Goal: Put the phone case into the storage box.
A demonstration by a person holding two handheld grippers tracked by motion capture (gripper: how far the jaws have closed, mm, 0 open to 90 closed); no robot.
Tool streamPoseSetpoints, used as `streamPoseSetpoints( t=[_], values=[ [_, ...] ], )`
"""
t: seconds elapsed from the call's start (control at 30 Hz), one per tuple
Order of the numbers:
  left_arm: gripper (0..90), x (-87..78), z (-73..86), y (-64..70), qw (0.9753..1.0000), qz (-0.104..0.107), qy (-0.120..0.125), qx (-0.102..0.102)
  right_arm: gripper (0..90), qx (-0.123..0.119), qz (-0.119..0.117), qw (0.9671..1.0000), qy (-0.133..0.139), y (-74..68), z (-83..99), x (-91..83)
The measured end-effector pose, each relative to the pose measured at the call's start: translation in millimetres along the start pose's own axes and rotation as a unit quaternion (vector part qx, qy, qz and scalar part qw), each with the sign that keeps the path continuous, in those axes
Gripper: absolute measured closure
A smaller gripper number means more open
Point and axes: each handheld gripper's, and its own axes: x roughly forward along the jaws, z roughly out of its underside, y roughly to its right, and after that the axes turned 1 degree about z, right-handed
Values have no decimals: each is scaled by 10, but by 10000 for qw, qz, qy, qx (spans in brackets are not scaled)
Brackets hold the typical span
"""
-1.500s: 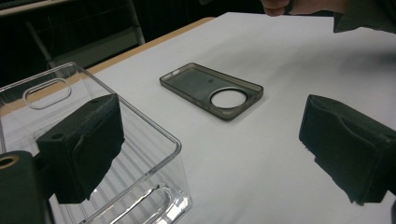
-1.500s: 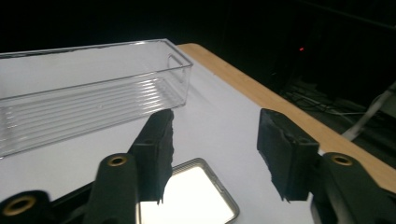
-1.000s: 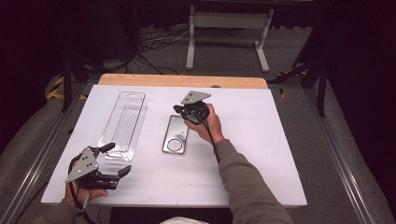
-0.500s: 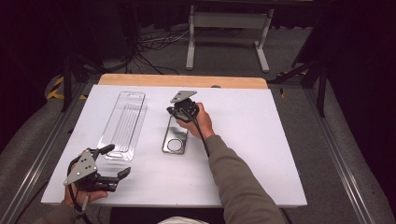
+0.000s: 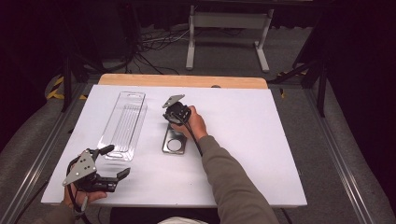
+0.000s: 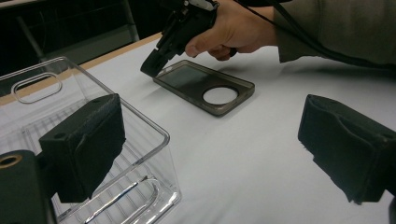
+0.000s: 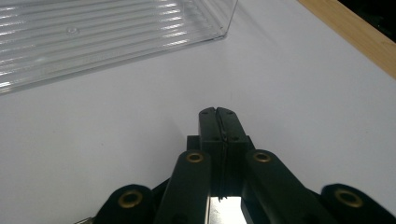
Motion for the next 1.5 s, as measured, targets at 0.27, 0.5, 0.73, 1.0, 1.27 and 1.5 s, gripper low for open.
streamPoseSetpoints(
  t=[0.27, 0.5, 0.73, 1.0, 1.27, 1.5],
  values=[
    [81, 5, 6, -10, 10000, 23, -15, -8, 900, -10, 47, 9998, -172, 40, 56, 77],
    [80, 4, 11, -13, 9999, 93, -28, -24, 900, -2, 226, 9991, -357, 78, 82, 56],
    [81, 6, 14, -1, 10000, 80, -38, -44, 900, 242, 324, 9981, -472, 210, 223, -110],
    [81, 9, 11, 5, 10000, 27, -59, -11, 900, 255, 399, 9973, -563, 195, 423, -358],
    [82, 23, 12, 11, 9999, 32, -106, 5, 900, 202, 412, 9973, -573, 159, 560, -513],
    [84, 31, 20, 13, 9999, 81, -149, -14, 900, 271, 325, 9968, -676, 140, 671, -579]
  ],
)
